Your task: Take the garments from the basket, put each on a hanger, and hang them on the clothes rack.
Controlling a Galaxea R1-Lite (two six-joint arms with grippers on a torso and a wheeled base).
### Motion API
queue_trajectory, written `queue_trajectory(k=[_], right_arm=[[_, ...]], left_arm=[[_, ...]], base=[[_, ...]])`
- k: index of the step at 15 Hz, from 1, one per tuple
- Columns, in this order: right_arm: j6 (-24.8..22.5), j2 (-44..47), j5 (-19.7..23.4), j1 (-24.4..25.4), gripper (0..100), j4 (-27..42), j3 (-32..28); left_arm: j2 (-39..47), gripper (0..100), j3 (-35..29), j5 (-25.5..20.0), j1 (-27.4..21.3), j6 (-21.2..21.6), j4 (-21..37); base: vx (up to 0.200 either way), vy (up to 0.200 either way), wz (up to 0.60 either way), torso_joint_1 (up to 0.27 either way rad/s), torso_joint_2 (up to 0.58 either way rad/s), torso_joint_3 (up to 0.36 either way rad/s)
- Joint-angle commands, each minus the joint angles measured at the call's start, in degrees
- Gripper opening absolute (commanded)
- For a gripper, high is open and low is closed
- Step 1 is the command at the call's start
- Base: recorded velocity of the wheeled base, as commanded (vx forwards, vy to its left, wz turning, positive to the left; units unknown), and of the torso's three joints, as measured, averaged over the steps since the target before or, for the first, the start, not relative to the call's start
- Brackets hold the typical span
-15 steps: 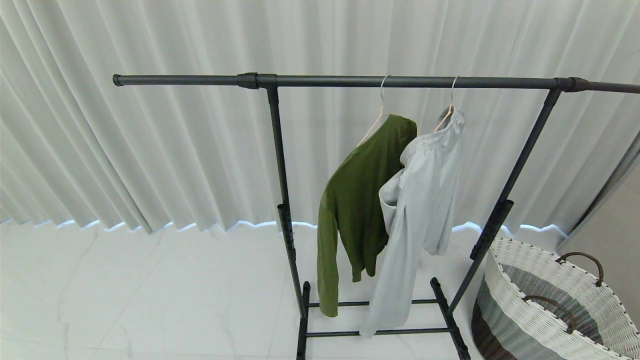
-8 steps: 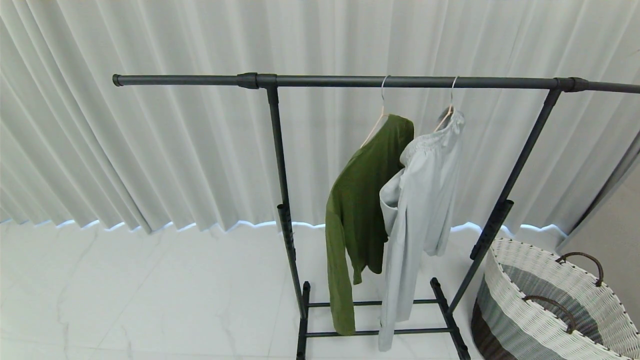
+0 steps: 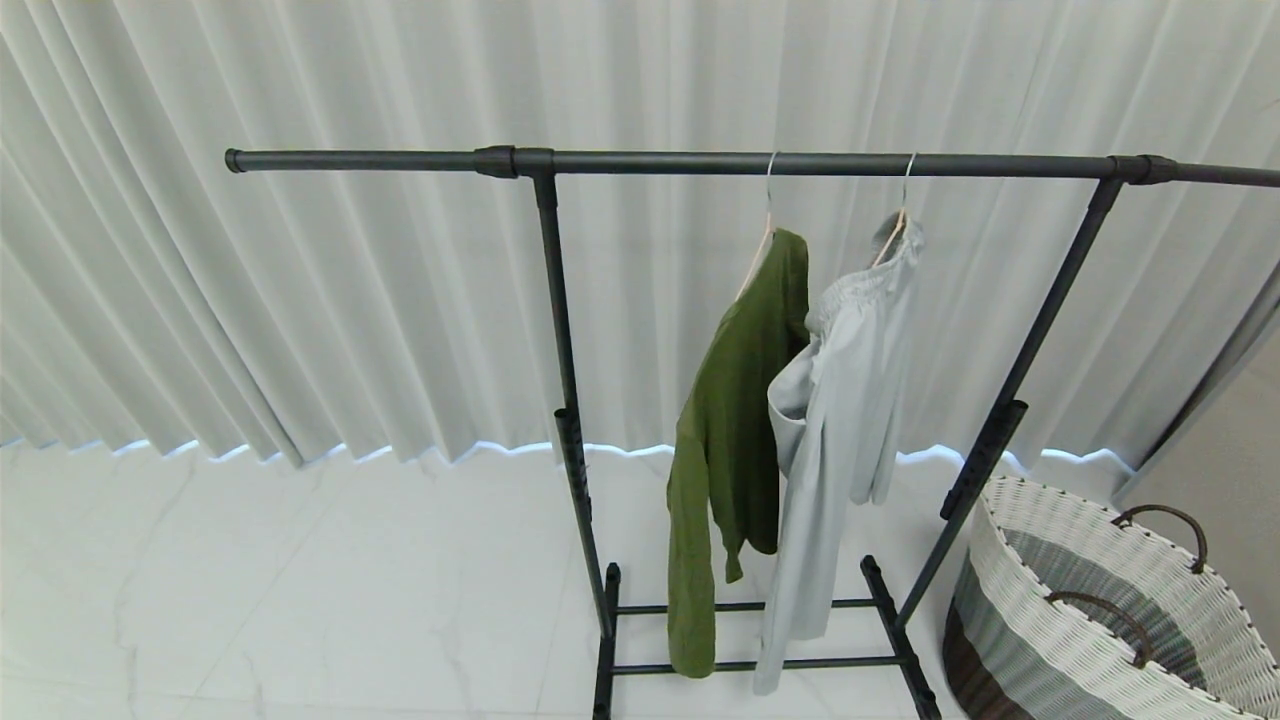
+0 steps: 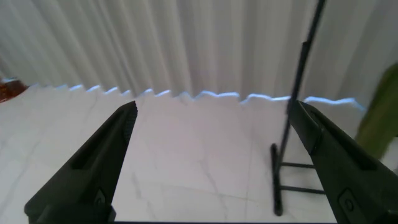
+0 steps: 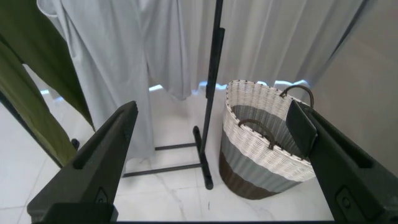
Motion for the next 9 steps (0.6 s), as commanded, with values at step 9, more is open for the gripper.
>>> queue_trajectory(k=[9], right_arm=[[0.1,0.1,-1.7,0.2,100,0.1,0.0]], left_arm=[[-1.2,100,0.0,-1.8,-0.6,-2.9,1.9]], base=[[0.000,0.000,0.00,0.000,0.00,0.000]])
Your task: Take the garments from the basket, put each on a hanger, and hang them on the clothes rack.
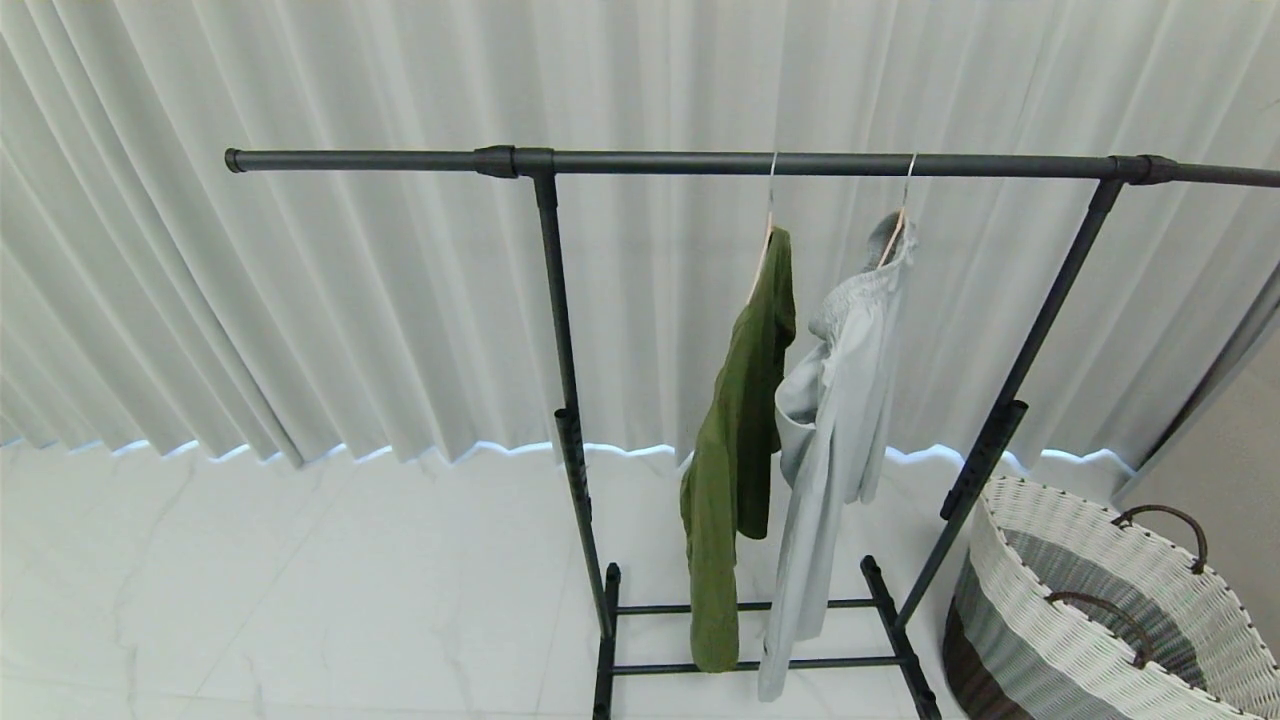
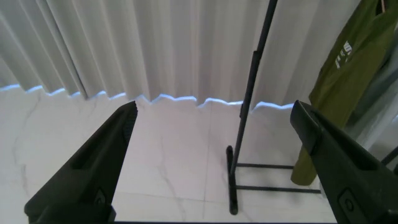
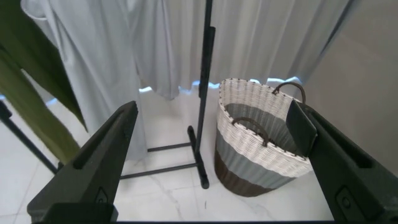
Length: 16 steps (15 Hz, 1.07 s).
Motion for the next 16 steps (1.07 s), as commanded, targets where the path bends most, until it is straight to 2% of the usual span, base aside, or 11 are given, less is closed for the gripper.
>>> queue_trajectory(k=[1,16], right_arm=[[-0.2,0.1,0.5,0.1,100,0.0,0.0],[0.1,0.0,0.4,0.1,100,-0.1,0.0]], left_arm=[[-0.1,100,0.0,0.0,0.0,-0.2,0.0],[-0.1,100,0.0,0.0,0.0,-1.2,0.0]], base=[[0.000,0.000,0.00,0.000,0.00,0.000],[0.000,0.000,0.00,0.000,0.00,0.000]])
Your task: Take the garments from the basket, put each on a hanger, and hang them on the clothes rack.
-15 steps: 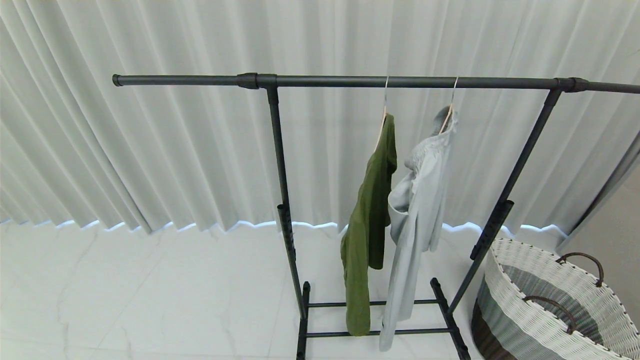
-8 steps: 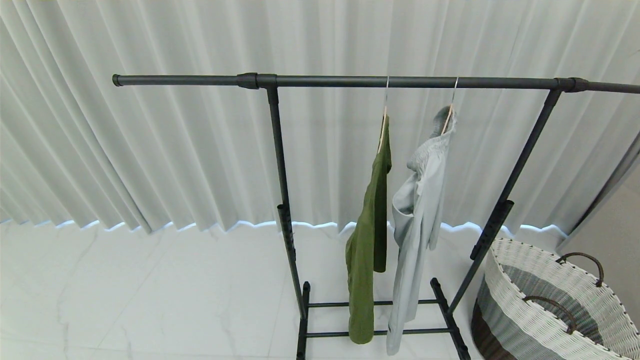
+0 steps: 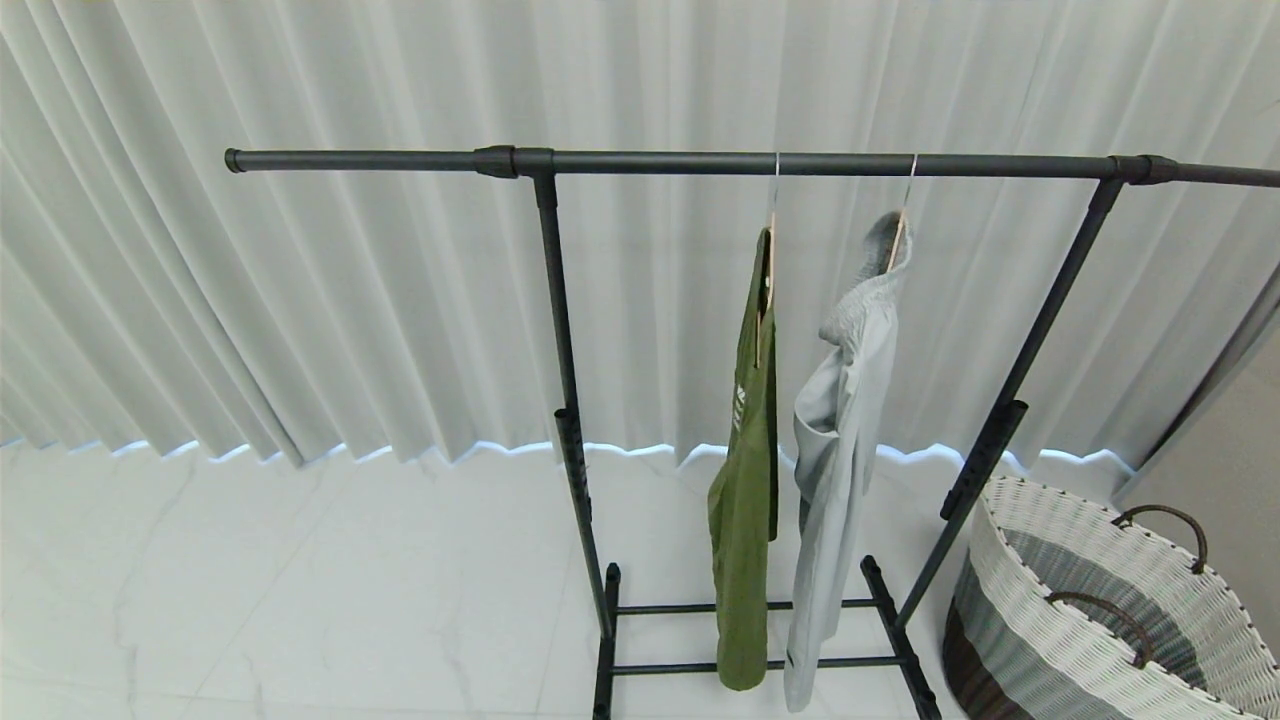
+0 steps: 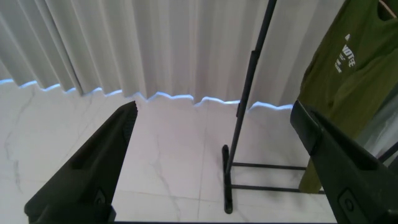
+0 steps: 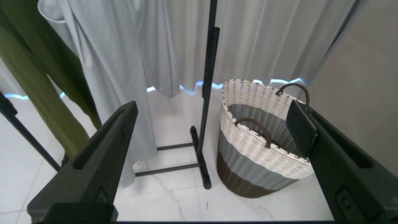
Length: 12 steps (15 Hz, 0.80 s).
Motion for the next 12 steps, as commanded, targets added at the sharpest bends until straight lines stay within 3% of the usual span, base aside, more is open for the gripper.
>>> queue_trajectory(k=[1,12], right_arm=[[0.0,0.0,0.0,0.0,100,0.0,0.0],[-0.3,0.1,0.0,0.0,100,0.1,0.0]], left_arm=[[0.0,100,0.0,0.0,0.0,0.0,0.0],[0.0,100,0.0,0.0,0.0,0.0,0.0]], base=[[0.000,0.000,0.00,0.000,0.00,0.000],[0.000,0.000,0.00,0.000,0.00,0.000]])
